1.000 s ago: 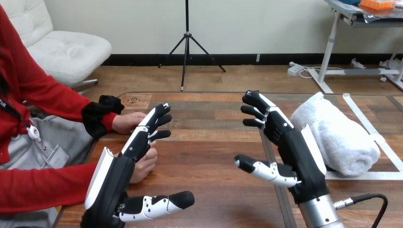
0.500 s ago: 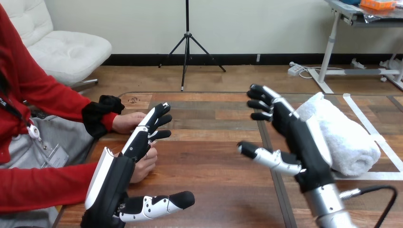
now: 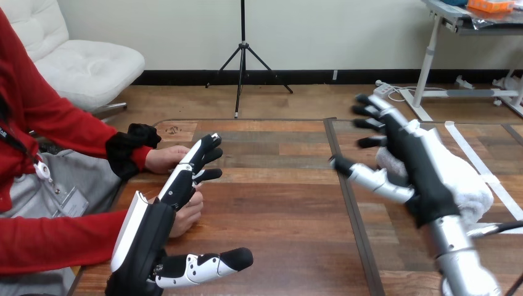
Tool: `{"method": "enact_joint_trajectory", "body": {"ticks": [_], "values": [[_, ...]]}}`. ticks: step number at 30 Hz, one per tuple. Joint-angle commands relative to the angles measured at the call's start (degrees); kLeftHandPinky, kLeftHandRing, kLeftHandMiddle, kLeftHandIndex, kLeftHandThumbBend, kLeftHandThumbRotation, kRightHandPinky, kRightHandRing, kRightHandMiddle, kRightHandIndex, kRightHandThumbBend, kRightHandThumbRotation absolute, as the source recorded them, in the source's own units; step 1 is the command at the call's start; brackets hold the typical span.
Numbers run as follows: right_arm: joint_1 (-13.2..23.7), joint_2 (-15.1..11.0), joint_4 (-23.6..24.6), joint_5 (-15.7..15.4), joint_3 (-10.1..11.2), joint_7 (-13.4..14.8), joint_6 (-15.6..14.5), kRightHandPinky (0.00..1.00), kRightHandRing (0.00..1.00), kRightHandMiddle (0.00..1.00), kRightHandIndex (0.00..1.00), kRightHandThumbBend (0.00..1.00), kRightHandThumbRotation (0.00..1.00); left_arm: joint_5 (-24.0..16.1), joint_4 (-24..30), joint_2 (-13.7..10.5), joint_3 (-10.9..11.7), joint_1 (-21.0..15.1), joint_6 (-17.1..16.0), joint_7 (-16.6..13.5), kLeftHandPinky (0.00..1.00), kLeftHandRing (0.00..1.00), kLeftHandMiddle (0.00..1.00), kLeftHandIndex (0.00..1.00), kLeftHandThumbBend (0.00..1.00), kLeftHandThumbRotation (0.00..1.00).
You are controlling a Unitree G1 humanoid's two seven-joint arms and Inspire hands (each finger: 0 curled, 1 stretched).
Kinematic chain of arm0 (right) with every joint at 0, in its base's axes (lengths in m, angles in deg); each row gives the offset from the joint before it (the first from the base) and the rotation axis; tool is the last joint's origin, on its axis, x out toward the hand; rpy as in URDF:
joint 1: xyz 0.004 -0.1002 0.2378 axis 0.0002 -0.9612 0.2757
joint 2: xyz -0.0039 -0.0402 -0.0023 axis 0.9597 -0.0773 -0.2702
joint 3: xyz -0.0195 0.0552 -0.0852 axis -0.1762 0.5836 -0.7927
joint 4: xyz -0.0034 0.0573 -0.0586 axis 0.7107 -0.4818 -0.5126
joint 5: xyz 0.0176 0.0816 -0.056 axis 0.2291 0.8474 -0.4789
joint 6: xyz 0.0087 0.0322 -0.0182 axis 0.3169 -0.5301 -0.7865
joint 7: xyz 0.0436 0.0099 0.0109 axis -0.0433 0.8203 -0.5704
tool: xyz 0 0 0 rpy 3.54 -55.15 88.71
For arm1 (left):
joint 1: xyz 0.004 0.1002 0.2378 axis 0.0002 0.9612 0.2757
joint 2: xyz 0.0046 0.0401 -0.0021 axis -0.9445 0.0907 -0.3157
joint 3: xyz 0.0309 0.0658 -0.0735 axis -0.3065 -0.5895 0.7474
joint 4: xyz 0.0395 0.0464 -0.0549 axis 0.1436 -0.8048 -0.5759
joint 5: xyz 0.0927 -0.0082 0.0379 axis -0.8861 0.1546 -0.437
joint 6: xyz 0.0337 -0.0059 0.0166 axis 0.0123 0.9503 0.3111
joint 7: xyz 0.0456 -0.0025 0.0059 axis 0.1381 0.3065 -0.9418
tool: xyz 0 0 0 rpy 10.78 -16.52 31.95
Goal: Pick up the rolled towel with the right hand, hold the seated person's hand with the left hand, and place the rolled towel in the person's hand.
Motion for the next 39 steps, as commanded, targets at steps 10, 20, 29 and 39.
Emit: {"method": "enact_joint_trajectory", "body": {"ticks": [10,20,29,39], "values": [[8.8,-4.8,8.1,-1.5,2.0,1.8,-11.7,0.79,0.91,0.9,0.92,1.0,0.59,0.0,1.5,0.5,0.2,-2.2,-0.3,-0.5,0.8,0.89,0.93,0.92,1.0,0.55],[12.3,-7.5,9.1,-2.0,1.6,0.7,-17.6,0.85,0.93,0.91,0.94,1.0,0.57,0.6,0.9,0.2,-0.1,-2.7,-0.7,0.0,0.8,0.89,0.93,0.93,1.0,0.56],[15.6,-9.9,8.5,-4.1,0.5,-0.2,-22.8,0.83,0.92,0.91,0.94,1.0,0.55,3.6,1.3,0.0,-1.1,-2.7,-0.1,1.8,0.83,0.91,0.94,0.93,1.0,0.53],[19.5,-12.8,5.4,-6.8,-1.2,-2.1,-26.9,0.8,0.9,0.92,0.96,1.0,0.56,1.2,1.4,0.3,0.2,-2.7,-0.5,0.9,0.82,0.91,0.94,0.93,1.0,0.55]]}}
